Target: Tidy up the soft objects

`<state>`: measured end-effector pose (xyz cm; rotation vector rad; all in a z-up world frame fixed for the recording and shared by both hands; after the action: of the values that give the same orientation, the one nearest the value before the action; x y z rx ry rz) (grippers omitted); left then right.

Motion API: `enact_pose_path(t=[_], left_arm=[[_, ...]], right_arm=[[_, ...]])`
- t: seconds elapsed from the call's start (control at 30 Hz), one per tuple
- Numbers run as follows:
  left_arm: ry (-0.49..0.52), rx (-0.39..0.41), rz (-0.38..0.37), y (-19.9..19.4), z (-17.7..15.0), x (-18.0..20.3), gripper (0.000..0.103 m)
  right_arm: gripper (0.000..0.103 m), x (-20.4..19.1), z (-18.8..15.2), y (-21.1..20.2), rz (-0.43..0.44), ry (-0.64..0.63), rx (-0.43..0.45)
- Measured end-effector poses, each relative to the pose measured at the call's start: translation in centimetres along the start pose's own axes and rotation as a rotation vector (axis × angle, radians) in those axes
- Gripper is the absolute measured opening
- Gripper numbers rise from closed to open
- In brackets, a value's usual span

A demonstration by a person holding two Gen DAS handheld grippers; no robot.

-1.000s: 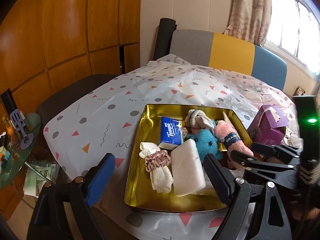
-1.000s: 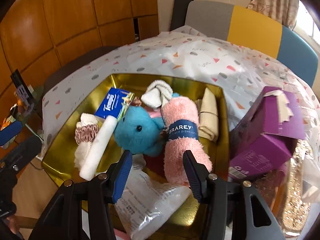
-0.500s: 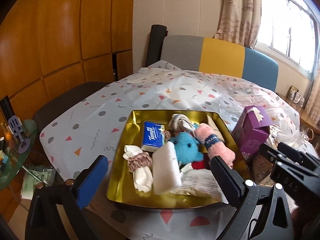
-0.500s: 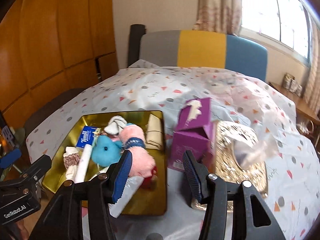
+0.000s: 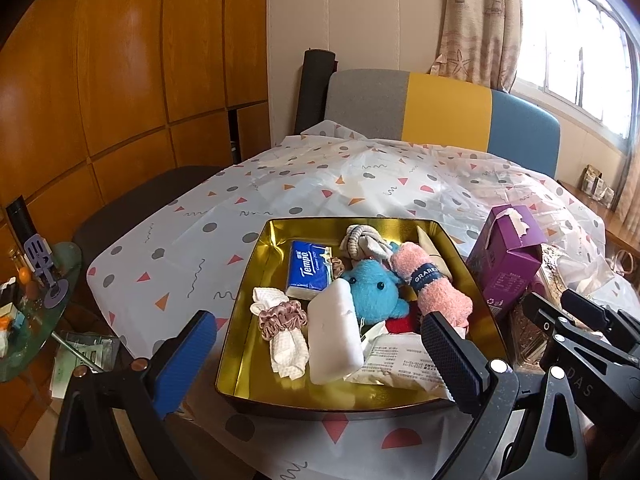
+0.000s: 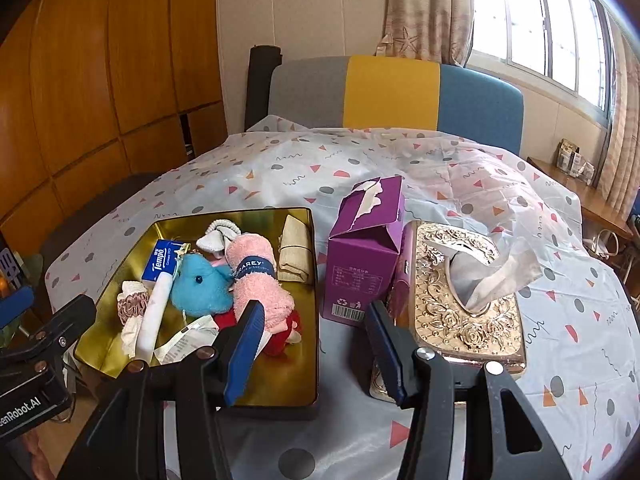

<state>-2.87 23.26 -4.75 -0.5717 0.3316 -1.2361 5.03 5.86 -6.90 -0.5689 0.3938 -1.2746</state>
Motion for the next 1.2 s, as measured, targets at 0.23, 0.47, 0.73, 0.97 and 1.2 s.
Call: enact_pose_path(t=[0.23,0.47,0.73,0.97,1.2], left_arm=[[0.002,-0.004,0.005,0.12,-0.04,-0.13,0.103],[0.003,-0.010,0.008,0.24,-0.12,-0.20,0.103],[-0.003,-0.013,0.008,0.42,-0.19,-0.33,0.103],[-0.005,-0.017,0.011,0.48,-0.25,-0.46,0.103],[-0.008,-0.017,0.015,0.46,-0.32,-0.51,0.103]], right_arm=[[0.053,0.00,-0.05,0.12,0.002,0.004,-0.005],[0.053,-0.05,-0.12,0.29,0.004,0.005,-0.009],[0.053,-0.06,-0.23,0.42,0.002,0.004,-0.014],[0.053,-0.20,-0.30,0.43,0.005,0.000,-0.016],[0.053,-0.21,-0.31,0.38,0.004,-0.001,-0.016]])
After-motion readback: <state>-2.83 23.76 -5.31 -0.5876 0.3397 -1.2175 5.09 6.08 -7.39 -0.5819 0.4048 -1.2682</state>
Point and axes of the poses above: each gripper's, at about its wrist camera, not at the fingertips, and y roughly the way its jaws point, x to its right, z to its top, the point moved 6 cm from there along y, roughly the way its jaws point, and after that the axes turned 6 degrees about -z, right-handed, at the moved point
